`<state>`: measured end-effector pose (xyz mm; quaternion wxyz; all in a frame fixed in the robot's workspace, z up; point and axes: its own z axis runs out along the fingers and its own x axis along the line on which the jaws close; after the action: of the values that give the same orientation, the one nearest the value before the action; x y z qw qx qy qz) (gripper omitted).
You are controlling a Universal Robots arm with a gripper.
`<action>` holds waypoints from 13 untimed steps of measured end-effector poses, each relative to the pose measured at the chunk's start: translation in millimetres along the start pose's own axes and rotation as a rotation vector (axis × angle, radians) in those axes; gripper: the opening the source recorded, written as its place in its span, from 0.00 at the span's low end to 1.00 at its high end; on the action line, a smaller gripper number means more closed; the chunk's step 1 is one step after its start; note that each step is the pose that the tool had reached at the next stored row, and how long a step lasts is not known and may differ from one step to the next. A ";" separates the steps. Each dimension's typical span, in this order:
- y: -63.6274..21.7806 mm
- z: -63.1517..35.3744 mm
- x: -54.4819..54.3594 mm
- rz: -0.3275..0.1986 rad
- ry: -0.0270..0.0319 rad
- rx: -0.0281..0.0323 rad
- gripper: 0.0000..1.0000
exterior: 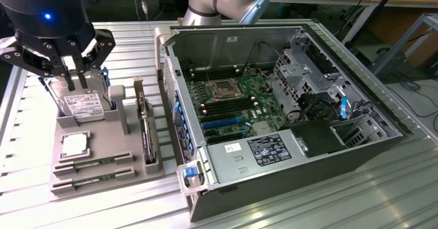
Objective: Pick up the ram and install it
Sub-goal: 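Pick up the ram and move it above insertion slot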
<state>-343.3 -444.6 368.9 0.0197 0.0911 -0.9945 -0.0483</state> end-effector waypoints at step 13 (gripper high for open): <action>-22.2 27.1 2.7 -0.348 0.0397 0.0104 0.24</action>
<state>-343.2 -464.3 339.9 0.0302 0.2631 -0.9633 -0.0440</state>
